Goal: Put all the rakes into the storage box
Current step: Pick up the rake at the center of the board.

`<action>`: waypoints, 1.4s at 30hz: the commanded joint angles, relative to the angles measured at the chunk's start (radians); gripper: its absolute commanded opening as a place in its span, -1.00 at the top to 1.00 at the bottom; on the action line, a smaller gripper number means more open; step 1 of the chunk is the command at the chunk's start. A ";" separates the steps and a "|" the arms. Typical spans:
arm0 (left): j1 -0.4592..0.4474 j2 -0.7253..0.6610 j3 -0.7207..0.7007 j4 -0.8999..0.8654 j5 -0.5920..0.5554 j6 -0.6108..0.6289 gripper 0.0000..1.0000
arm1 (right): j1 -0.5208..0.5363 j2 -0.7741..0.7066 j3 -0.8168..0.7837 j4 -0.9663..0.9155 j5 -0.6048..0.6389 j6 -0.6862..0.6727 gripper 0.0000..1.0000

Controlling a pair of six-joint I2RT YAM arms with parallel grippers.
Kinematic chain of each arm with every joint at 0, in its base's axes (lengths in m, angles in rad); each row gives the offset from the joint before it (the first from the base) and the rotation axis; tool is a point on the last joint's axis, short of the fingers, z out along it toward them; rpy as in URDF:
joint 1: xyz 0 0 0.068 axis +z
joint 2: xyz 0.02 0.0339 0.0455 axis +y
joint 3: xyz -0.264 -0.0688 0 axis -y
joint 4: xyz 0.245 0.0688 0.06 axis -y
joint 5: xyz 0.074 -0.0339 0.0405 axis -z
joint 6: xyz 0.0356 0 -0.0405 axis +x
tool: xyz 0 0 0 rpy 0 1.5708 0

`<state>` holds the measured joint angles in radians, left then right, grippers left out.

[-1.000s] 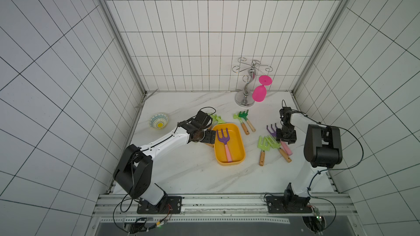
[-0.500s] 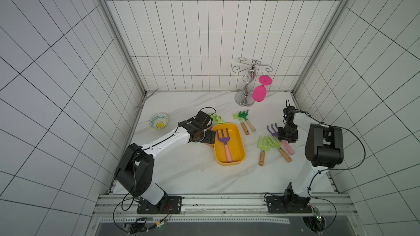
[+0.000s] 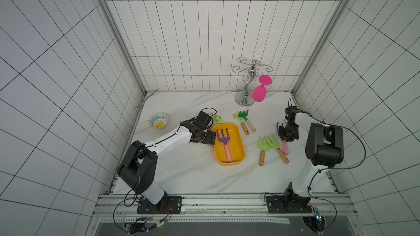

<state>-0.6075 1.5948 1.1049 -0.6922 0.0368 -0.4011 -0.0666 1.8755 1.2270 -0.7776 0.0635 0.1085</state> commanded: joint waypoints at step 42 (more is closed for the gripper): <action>-0.283 -0.228 -0.232 0.769 0.247 -0.220 -0.51 | 0.852 -0.571 0.045 0.091 0.033 0.573 0.76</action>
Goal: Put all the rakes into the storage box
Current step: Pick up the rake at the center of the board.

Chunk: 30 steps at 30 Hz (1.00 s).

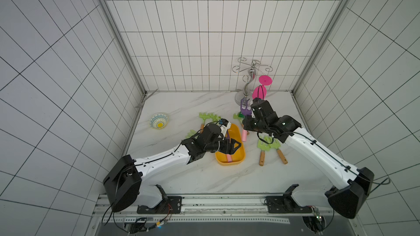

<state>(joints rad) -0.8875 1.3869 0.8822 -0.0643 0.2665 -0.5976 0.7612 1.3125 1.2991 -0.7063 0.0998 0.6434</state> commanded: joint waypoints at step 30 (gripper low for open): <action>-0.016 0.039 -0.058 0.237 0.085 -0.058 0.69 | 0.106 -0.006 -0.079 0.008 -0.052 0.033 0.54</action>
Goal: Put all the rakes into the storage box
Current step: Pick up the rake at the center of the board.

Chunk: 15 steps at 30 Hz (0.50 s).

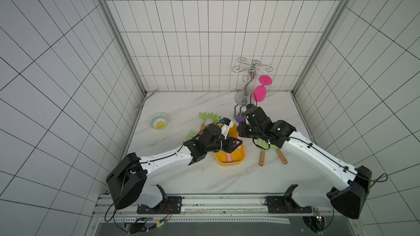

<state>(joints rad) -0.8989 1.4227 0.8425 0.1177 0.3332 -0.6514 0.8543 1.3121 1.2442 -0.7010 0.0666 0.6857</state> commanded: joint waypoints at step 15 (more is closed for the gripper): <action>0.012 0.100 -0.210 0.391 0.037 -0.307 0.86 | 0.007 -0.052 0.048 -0.317 0.347 -0.256 -0.75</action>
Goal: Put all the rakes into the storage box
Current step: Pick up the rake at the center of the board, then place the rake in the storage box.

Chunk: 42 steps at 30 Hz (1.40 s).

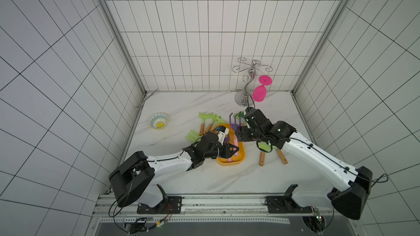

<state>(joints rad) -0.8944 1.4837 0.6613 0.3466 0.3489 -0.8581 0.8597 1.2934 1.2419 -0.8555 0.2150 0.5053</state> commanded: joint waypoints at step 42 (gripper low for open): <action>0.022 0.311 -0.047 0.294 0.136 -0.544 0.38 | -0.351 -0.193 -0.305 -0.116 0.020 -0.084 -0.84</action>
<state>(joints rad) -0.8680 1.7847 0.6094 0.7269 0.4713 -1.4021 0.5163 1.1118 0.9752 -0.9802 0.2455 0.4019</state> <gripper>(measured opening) 0.302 0.919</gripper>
